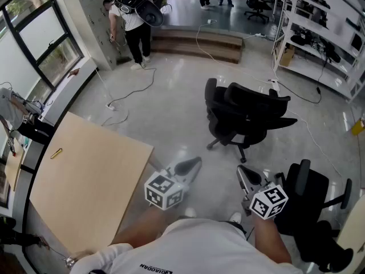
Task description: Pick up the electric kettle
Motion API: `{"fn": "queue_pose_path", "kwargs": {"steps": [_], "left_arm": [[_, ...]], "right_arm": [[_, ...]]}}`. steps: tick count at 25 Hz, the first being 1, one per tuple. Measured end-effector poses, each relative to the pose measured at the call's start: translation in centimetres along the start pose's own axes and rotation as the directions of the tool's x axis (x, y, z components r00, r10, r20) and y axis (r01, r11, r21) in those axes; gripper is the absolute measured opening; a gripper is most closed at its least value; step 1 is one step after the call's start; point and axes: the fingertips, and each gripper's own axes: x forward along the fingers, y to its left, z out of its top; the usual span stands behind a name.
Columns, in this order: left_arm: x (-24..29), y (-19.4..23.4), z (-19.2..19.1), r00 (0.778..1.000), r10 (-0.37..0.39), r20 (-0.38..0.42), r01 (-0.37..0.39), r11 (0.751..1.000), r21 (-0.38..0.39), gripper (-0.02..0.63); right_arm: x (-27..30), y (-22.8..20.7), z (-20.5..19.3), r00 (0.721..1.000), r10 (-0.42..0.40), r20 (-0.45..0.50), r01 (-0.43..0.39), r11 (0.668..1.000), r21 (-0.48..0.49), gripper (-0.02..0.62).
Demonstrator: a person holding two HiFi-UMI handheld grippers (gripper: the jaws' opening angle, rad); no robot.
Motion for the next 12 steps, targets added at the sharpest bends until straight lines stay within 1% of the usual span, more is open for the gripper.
{"fn": "queue_pose_path", "kwargs": {"steps": [3, 6, 9, 12], "left_arm": [[0.9, 1.9, 1.6, 0.999, -0.004, 0.035, 0.003, 0.999, 0.040, -0.005], [1.0, 3.2, 1.8, 0.999, -0.012, 0.041, 0.010, 0.998, 0.058, -0.005], [0.7, 3.7, 1.5, 0.999, -0.021, 0.031, 0.019, 0.998, 0.060, -0.005], [0.4, 4.1, 1.0, 0.999, -0.030, 0.015, 0.029, 0.998, 0.049, -0.005]], "right_arm": [[2.2, -0.5, 1.7, 0.999, 0.000, 0.035, 0.002, 0.999, -0.045, 0.020], [3.7, -0.5, 2.1, 0.999, -0.007, 0.045, 0.009, 0.998, -0.063, 0.020], [4.3, -0.3, 1.6, 0.999, -0.030, 0.037, 0.032, 0.998, -0.048, 0.020], [4.4, 0.3, 1.4, 0.998, -0.020, 0.061, 0.020, 1.000, 0.002, 0.020]]}}
